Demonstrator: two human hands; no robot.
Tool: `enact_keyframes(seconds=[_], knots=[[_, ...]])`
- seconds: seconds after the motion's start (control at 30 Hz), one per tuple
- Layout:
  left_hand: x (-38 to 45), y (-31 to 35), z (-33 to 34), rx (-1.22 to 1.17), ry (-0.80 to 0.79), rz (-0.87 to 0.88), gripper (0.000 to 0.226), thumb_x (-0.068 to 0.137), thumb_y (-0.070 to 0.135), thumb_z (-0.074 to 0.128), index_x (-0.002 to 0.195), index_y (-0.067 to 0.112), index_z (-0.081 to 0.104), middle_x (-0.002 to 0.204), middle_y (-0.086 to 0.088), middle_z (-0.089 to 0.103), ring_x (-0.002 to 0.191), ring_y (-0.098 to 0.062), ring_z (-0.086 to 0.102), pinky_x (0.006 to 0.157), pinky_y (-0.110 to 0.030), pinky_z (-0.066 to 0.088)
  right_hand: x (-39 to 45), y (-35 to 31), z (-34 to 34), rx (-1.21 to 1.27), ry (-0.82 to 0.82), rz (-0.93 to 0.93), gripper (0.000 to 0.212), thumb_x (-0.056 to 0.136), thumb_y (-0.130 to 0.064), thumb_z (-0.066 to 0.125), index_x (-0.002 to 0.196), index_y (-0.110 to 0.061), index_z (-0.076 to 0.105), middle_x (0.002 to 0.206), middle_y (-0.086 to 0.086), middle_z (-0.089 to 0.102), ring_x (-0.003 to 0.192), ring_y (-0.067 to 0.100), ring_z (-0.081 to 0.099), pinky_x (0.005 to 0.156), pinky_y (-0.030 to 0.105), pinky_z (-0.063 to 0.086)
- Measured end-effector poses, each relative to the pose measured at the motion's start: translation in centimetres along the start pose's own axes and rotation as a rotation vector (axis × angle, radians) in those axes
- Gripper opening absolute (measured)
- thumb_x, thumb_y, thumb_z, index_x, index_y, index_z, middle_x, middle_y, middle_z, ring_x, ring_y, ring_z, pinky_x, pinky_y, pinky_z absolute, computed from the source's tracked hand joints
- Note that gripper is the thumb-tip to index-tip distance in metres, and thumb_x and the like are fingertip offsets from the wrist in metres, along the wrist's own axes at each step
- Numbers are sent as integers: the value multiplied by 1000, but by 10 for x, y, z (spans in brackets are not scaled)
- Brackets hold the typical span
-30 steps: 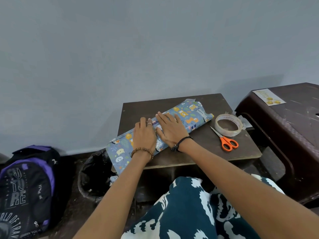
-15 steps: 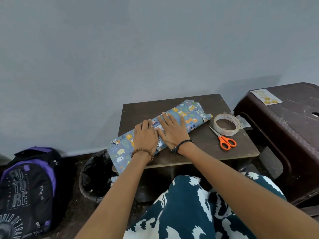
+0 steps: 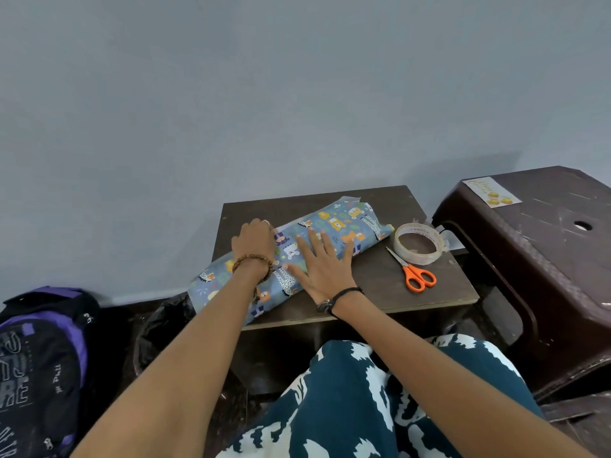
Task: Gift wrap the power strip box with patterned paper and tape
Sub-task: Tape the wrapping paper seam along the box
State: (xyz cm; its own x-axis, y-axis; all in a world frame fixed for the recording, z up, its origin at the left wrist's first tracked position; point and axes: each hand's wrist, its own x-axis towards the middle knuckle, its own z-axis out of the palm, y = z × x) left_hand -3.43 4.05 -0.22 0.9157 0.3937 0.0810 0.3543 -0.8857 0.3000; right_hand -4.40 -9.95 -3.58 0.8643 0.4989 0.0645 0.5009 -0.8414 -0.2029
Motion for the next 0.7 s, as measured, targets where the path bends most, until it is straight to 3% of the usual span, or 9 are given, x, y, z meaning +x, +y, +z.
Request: enact_keyframes(seconds=[0.13, 0.2, 0.3, 0.4, 0.5, 0.6, 0.7], knots=[[3, 2, -5, 103, 126, 66, 25, 98, 16, 37, 104, 7, 60, 109, -11, 57, 105, -30, 53, 81, -41, 39, 4, -2, -13, 14, 127, -110, 61, 94, -56, 29, 145, -24, 24, 155, 7, 16, 143, 21, 9, 109, 59, -6], [5, 4, -9, 106, 152, 108, 26, 98, 18, 36, 102, 6, 59, 107, -12, 56, 103, -31, 53, 79, -41, 39, 14, -5, -22, 57, 110, -167, 56, 95, -53, 30, 143, -24, 29, 154, 5, 20, 143, 19, 12, 112, 56, -2], [7, 5, -13, 129, 169, 141, 28, 99, 20, 33, 105, 7, 58, 110, -10, 56, 106, -29, 52, 83, -41, 39, 22, -8, -22, 76, 22, -184, 60, 94, -56, 31, 146, -28, 20, 156, 0, 12, 143, 17, 6, 111, 57, -2], [11, 3, -13, 165, 182, 115, 29, 100, 20, 33, 113, 8, 56, 116, -9, 55, 111, -28, 49, 90, -42, 39, 17, -5, -11, 91, 44, -177, 64, 92, -60, 29, 147, -32, 14, 157, -4, 7, 144, 16, 2, 111, 57, -5], [4, 8, -4, 233, 165, 128, 23, 98, 16, 37, 111, 11, 56, 114, -7, 55, 111, -26, 48, 88, -39, 38, 19, -2, -5, 54, -15, -140, 63, 93, -58, 25, 148, -32, 9, 157, -4, 1, 144, 15, -3, 110, 56, -9], [-5, 10, 9, 265, 141, 135, 23, 96, 11, 39, 113, 11, 53, 116, -7, 52, 113, -24, 46, 90, -38, 38, 28, -1, -3, 23, -106, -139, 61, 95, -54, 24, 148, -29, 7, 158, -3, -4, 144, 16, -6, 109, 57, -12], [-6, 10, 9, 259, 133, 120, 24, 95, 9, 38, 114, 10, 52, 118, -8, 52, 114, -25, 45, 89, -38, 37, 30, 0, -2, 133, -75, -120, 65, 93, -53, 34, 148, -26, 12, 157, 0, 2, 144, 15, -2, 109, 55, -13]])
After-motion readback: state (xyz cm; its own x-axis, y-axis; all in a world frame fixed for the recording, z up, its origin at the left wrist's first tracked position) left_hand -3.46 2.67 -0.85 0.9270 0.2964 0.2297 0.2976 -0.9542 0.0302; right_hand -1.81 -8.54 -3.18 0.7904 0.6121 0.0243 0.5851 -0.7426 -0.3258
